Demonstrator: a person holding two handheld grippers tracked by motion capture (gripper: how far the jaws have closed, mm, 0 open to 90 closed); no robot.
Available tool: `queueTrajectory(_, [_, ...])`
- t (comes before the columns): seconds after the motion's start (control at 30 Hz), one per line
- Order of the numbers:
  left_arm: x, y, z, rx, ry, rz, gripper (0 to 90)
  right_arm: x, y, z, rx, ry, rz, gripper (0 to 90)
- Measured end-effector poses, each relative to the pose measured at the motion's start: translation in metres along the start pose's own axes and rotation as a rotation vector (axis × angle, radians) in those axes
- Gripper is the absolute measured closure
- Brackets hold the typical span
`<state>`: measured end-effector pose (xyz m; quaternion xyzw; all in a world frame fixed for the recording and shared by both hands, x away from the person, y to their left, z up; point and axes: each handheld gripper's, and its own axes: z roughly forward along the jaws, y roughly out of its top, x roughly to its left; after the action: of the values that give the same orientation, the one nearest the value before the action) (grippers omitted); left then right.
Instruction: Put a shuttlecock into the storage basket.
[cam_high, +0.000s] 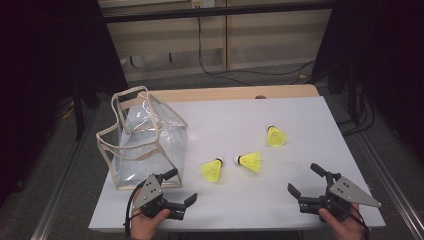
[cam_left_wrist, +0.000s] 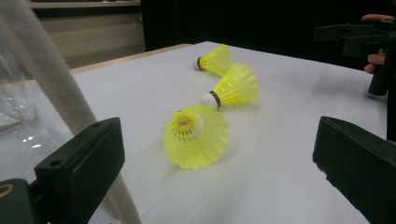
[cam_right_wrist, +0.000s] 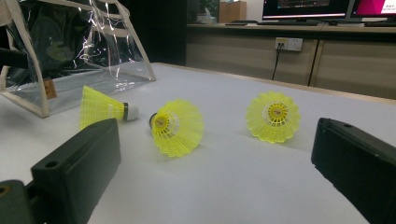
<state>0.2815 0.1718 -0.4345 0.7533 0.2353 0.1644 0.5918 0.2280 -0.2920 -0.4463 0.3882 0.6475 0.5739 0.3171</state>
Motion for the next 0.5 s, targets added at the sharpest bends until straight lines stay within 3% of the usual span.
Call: queueTrajectory(0.5, [-0.005,0.001,0.014,0.027,-0.026,0.003,2.4,0.000,0.001,0.000,-0.005,-0.001,0.001,1.2])
